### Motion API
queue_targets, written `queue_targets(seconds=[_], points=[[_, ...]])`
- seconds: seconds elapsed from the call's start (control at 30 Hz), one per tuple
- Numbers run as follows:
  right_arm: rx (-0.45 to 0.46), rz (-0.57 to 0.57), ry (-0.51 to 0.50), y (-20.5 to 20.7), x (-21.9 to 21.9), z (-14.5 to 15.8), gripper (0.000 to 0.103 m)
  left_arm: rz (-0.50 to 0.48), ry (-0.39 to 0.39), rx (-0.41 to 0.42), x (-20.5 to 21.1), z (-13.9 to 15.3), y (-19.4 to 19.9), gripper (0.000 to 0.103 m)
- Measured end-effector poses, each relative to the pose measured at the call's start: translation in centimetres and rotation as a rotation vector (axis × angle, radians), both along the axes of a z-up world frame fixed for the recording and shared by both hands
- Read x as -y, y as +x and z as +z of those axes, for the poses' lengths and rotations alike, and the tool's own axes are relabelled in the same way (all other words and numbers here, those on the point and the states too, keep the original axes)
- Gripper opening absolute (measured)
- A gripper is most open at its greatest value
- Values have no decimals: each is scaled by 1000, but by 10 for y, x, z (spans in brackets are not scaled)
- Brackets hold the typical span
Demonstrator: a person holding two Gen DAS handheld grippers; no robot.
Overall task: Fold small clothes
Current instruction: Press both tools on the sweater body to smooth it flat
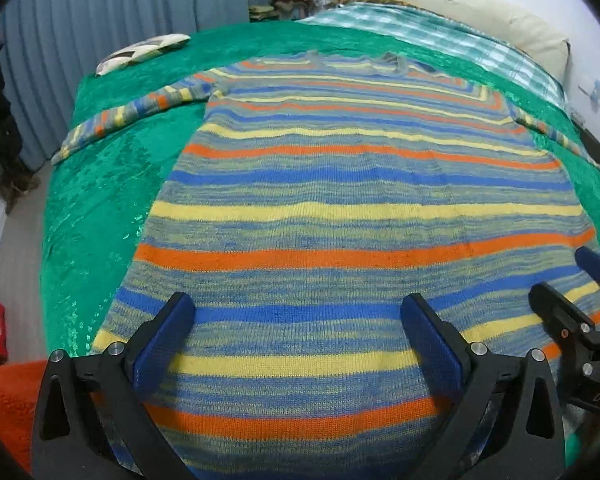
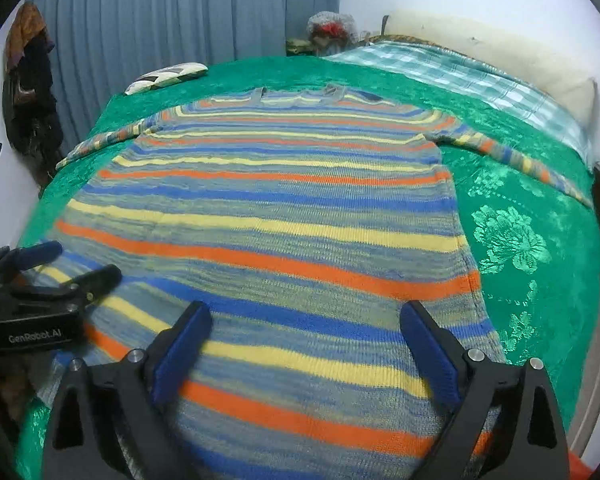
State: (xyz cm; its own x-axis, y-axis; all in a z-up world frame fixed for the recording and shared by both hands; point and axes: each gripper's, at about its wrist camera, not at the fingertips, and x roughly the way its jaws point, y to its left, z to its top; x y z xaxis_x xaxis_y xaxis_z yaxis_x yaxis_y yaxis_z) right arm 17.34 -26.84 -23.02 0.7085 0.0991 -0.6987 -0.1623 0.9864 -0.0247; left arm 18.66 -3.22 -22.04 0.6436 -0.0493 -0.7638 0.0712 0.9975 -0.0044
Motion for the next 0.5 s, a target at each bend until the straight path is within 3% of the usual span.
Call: queue_targets(seconds=[0.5], points=[[20,15,24,-3,3,-1,98,-7,-9,17,-1,-1,-4,103]])
